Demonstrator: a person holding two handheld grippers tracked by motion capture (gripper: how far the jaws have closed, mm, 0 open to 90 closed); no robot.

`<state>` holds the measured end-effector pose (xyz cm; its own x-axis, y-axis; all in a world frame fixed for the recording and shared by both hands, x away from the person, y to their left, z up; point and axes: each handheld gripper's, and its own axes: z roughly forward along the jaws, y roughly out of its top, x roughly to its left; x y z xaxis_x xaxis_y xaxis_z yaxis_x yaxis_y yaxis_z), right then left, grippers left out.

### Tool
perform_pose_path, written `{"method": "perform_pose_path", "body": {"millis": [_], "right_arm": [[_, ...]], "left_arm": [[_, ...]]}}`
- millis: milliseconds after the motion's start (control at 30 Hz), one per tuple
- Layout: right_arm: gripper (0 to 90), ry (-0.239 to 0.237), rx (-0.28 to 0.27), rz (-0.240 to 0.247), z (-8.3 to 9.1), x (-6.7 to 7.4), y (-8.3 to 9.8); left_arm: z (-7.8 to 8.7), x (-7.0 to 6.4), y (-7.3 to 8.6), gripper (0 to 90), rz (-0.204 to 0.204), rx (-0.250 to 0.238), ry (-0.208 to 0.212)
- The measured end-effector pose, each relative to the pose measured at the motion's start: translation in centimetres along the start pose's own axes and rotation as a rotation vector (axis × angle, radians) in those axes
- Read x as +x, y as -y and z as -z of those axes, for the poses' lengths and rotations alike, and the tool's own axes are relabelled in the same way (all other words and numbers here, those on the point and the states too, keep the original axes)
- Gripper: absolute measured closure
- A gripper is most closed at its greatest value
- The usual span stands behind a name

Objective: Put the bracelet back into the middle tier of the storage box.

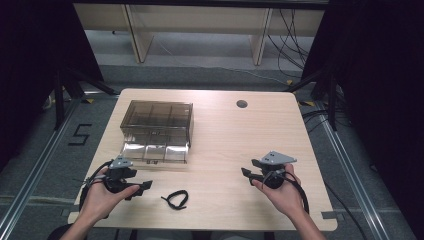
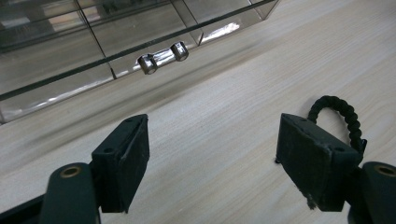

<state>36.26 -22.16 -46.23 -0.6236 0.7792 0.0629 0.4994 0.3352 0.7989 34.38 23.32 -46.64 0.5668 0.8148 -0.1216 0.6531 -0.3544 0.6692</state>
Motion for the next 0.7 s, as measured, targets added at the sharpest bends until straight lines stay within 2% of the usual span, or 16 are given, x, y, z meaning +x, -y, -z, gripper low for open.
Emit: {"method": "perform_pose_path", "body": {"millis": [33, 67, 133, 167, 233, 267, 300, 333, 433, 467, 500, 533, 567, 633, 700], "right_arm": [[47.8, 0.004, -0.013, 0.024, 0.0, -0.3, 0.0], [47.8, 0.006, -0.012, 0.02, 0.1, -0.3, -0.1], [47.8, 0.004, -0.013, 0.02, 0.1, -0.3, -0.1], [47.9, 0.005, -0.009, 0.016, 0.1, -0.3, 0.0], [47.8, 0.009, -0.009, 0.028, 0.0, -0.3, 0.0], [47.8, 0.008, -0.007, 0.027, 0.0, -0.3, 0.0], [47.8, 0.004, 0.001, -0.009, 0.1, 0.0, 0.0], [47.8, 0.003, -0.007, 0.025, 0.0, -0.2, 0.0], [47.8, 0.012, -0.011, 0.035, 0.0, -0.3, 0.0], [47.8, -0.002, -0.004, 0.024, 0.0, -0.3, 0.0], [47.8, -0.025, 0.004, 0.038, -0.1, -0.5, 0.0], [47.8, -0.026, 0.004, 0.037, -0.1, -0.5, 0.0], [47.8, -0.025, 0.007, 0.022, -0.1, -0.4, 0.1], [47.8, 0.009, -0.003, 0.029, 0.0, -0.5, 0.1], [47.8, -0.005, 0.0, 0.018, -0.1, -0.4, 0.1]], "left_arm": [[0.0, 0.0, 0.0, 25.2, 0.003, 0.002, -0.002], [0.0, 0.0, 0.0, 25.0, -0.001, 0.015, -0.003], [-0.1, -0.3, -0.1, 24.3, 0.008, 0.014, -0.003], [-0.1, -0.5, -0.3, 24.1, 0.004, 0.018, -0.013], [0.0, -0.9, -0.8, 23.9, -0.013, 0.025, 0.001], [-0.1, -1.1, -1.0, 23.9, -0.011, 0.025, 0.005], [-0.1, -1.3, -1.2, 23.9, -0.019, 0.023, 0.005], [-0.1, -1.4, -1.3, 23.9, -0.02, 0.018, 0.007], [-0.5, -1.4, -1.1, 24.0, -0.016, 0.015, 0.025], [-0.6, -1.3, -0.9, 24.0, -0.01, 0.028, 0.028], [-0.7, -1.2, -0.8, 24.2, -0.005, 0.039, 0.027], [-0.7, -1.1, -0.6, 24.4, -0.004, 0.05, 0.03], [-0.8, -1.0, -0.5, 24.6, -0.006, 0.056, 0.033], [-0.9, -1.0, -0.5, 24.7, -0.002, 0.044, 0.026], [-0.7, -1.2, -0.8, 24.9, -0.007, 0.045, 0.021]]}}
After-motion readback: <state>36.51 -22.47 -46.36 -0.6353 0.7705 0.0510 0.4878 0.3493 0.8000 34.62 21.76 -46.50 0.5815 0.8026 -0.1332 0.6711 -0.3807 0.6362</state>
